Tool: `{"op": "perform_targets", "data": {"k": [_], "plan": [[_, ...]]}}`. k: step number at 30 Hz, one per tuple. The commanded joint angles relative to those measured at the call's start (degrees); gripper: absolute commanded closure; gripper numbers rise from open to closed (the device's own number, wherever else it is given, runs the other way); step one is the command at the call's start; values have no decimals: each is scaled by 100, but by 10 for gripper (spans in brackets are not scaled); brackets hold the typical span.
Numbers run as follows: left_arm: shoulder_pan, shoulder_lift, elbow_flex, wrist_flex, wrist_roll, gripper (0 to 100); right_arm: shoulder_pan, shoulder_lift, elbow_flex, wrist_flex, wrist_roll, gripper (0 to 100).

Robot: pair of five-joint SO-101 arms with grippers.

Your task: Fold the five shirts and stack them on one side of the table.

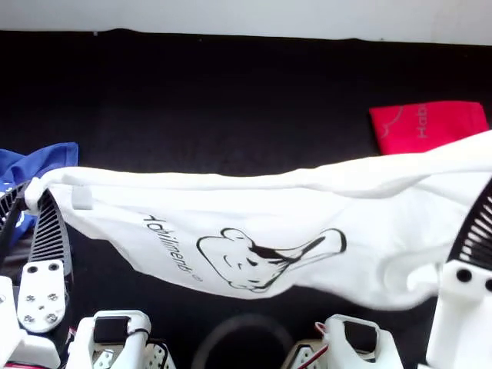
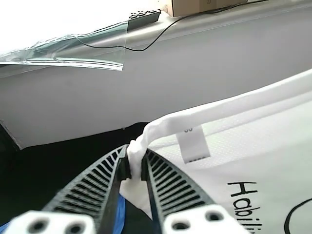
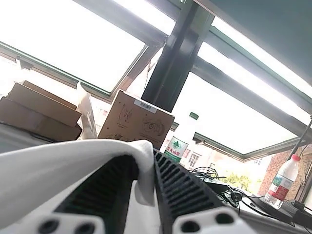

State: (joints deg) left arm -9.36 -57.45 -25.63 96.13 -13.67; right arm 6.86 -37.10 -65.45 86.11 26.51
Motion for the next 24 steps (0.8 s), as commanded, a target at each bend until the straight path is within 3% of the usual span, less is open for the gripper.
{"op": "perform_targets", "data": {"k": [1,8,17,20,24], "plan": [[-101,13,-31,-141,-44,992,75,145,-40,31,26,992],[-101,31,1051,-563,-44,992,31,154,1947,-295,0,992],[-75,303,3890,-2673,-44,992,31,154,5965,-2870,9,992],[-75,1015,3899,-3095,-44,992,31,163,6782,-3820,18,992],[-66,2378,2949,-3200,-44,992,31,505,7055,-4655,18,992]]}}
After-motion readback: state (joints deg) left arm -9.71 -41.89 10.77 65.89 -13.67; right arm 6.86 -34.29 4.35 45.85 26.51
